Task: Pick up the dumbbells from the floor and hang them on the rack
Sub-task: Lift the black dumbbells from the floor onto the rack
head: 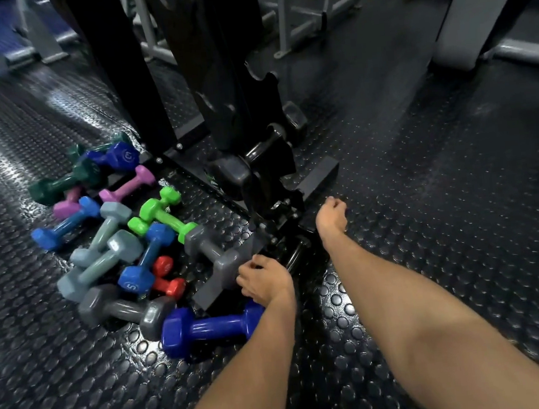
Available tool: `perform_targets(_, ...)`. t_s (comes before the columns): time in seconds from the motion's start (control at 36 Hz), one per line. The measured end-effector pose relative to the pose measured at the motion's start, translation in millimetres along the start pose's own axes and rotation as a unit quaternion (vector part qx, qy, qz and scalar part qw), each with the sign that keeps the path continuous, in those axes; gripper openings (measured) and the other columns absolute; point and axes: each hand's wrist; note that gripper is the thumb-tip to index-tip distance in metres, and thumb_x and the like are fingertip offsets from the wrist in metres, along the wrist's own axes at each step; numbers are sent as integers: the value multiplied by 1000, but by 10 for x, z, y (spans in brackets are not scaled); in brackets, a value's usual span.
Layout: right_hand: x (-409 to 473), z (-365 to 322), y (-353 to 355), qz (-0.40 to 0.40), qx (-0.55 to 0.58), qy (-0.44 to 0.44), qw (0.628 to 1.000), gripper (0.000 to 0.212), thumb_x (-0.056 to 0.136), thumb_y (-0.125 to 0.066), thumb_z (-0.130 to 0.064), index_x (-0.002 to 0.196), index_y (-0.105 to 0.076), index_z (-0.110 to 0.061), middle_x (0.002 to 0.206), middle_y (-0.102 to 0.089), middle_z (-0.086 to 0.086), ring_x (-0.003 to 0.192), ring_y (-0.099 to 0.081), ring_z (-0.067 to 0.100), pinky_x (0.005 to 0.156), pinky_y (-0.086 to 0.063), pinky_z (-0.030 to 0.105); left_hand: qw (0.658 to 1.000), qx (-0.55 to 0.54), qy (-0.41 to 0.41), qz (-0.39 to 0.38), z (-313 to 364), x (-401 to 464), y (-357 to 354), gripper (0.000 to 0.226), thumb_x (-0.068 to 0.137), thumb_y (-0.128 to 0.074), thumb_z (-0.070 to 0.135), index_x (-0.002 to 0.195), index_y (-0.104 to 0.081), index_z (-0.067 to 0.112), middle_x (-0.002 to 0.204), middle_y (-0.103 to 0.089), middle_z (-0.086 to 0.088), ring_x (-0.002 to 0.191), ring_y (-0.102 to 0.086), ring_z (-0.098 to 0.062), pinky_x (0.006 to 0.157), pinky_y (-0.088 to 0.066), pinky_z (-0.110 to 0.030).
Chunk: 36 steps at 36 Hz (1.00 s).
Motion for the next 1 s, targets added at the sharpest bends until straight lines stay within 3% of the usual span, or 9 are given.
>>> perform_targets(0.08,29,9,34,-33,-48,-25,998,48,97,-43,-15,145,-35,-20,127,-57,17,87,-53,25,77,-38,33,1000,0,30,1,29,17,-44,30,99,-45,28,119,-55,8,134,-46,-15,125,-43,-35,100,-39,-46)
perform_targets(0.17,56,95,83,-60,-78,-37,994,58,90,-50,-13,145,-34,-19,118,-55,11,70,-48,14,75,-41,31,999,12,30,-3,31,-3,-103,30,94,-52,26,120,-52,10,134,-44,-13,124,-43,-33,99,-41,-48)
perform_targets(0.28,55,199,111,-123,-112,-45,985,59,76,-62,-15,133,-50,-21,118,-58,5,89,-54,18,76,-42,30,993,113,-7,-24,-58,-20,-161,44,91,-57,32,129,-51,12,137,-45,-12,128,-40,-31,105,-37,-45)
perform_targets(0.39,59,259,52,-161,-163,-16,973,67,67,-68,-10,132,-54,-21,100,-65,0,94,-60,19,74,-50,29,951,293,-75,-72,-143,-34,-190,53,89,-55,43,135,-52,17,144,-44,-8,133,-34,-30,108,-31,-43)
perform_targets(0.5,161,260,14,-194,-250,7,948,95,66,-88,-22,146,-39,-20,131,-60,7,119,-58,25,97,-48,31,923,361,-94,-94,-158,4,-193,52,85,-58,46,131,-58,21,144,-43,-7,132,-33,-31,108,-30,-43)
perform_targets(0.58,194,240,29,-209,-274,21,939,100,65,-91,-37,148,-38,-22,135,-59,5,119,-59,22,100,-46,28,920,371,-79,-98,-109,43,-210,51,85,-58,48,129,-59,22,143,-44,-6,131,-33,-31,107,-31,-42)
perform_targets(0.67,173,222,85,-204,-308,34,929,86,67,-89,-44,139,-48,-24,112,-65,2,97,-62,19,86,-49,27,915,383,-81,-96,-110,67,-194,47,86,-56,49,125,-61,23,141,-45,-6,129,-34,-31,106,-32,-42)
perform_targets(0.78,199,303,265,-181,-336,23,924,96,69,-87,-48,145,-36,-22,129,-58,8,116,-56,27,93,-43,32,920,365,-122,-79,-166,108,-157,35,87,-58,43,116,-66,25,133,-53,-4,123,-40,-29,101,-34,-41)
perform_targets(1.0,238,339,706,-202,-315,-123,919,102,64,-92,-17,146,-31,-10,139,-49,14,127,-50,36,106,-43,51,961,210,-173,-42,-259,97,-75,22,87,-61,28,104,-68,16,104,-68,-8,102,-56,-25,89,-47,-37)
Point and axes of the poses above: each hand's wrist, its own x-axis towards the middle knuckle, its own y-axis out of the back of the hand, z = x × y
